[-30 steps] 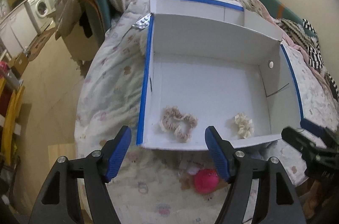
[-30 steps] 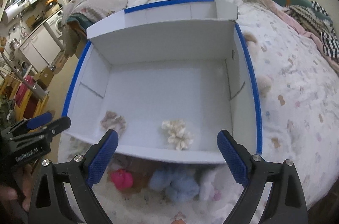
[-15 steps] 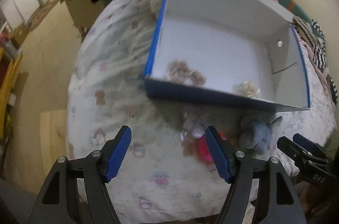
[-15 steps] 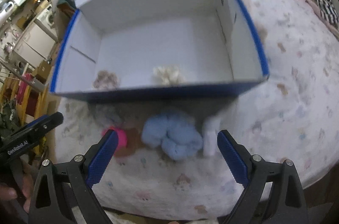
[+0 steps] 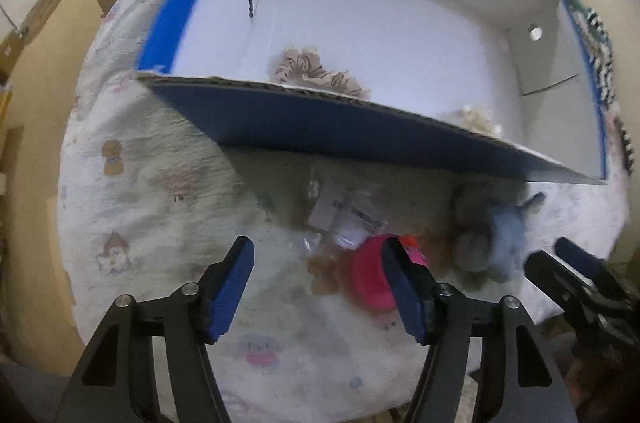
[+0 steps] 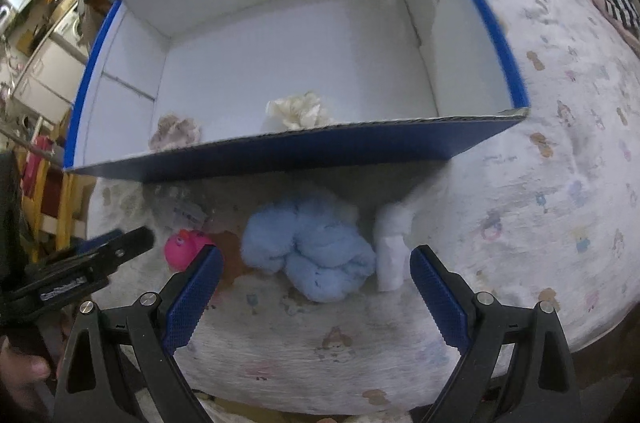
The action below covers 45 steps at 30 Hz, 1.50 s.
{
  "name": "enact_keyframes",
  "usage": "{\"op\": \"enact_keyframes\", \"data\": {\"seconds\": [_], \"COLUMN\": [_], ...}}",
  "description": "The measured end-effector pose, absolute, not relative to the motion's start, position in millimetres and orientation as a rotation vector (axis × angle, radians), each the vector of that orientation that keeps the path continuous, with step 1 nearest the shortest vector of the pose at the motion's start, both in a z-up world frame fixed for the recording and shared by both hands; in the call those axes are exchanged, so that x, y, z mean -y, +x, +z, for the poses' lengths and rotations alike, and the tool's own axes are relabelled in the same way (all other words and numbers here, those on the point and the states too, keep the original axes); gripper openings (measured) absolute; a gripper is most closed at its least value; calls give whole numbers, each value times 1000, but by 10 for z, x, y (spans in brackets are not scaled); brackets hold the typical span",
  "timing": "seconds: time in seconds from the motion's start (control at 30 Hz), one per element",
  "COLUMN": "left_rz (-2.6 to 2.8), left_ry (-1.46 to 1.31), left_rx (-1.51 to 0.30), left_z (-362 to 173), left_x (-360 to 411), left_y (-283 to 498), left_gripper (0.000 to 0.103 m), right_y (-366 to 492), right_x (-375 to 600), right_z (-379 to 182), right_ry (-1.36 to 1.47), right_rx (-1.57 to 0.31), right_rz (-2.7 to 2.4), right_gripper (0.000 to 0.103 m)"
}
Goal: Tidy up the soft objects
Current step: 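Grasp the plastic bag with the left tool while the right tool grasps the white sock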
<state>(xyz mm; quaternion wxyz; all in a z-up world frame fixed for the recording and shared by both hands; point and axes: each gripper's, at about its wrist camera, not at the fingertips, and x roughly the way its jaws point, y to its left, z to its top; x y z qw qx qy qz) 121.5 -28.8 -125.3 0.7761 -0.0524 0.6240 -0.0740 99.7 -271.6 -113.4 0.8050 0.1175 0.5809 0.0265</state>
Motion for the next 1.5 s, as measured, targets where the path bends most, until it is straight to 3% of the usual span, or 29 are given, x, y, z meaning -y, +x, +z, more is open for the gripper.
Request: {"op": "enact_keyframes", "data": {"seconds": [0.33, 0.5, 0.67, 0.9, 1.3, 1.5], "left_rz": [-178, -196, -225, -204, -149, -153], "left_ry": [-124, -128, -157, -104, -112, -139], "left_rx": [-1378, -1398, -1424, -1337, -1187, -1182], "left_z": [-1457, -1504, -1546, -1322, -791, -707], "left_x": [423, 515, 581, 501, 178, 99], "left_y": [1419, 1472, 1527, 1480, 1108, 1099], "left_gripper": [63, 52, 23, 20, 20, 20], "right_y": [1056, 1111, 1125, 1136, 1111, 1100], "right_x": [2634, 2600, 2560, 2660, 3244, 3444], "right_z": [-1222, -1218, -1255, -1282, -1443, -1459], "right_ry": [182, 158, 127, 160, 571, 608], "right_rx": [-1259, -1260, -1264, -1263, -1298, -1258], "right_rz": [58, 69, 76, 72, 66, -41], "right_gripper": [100, 100, 100, 100, 100, 100]}}
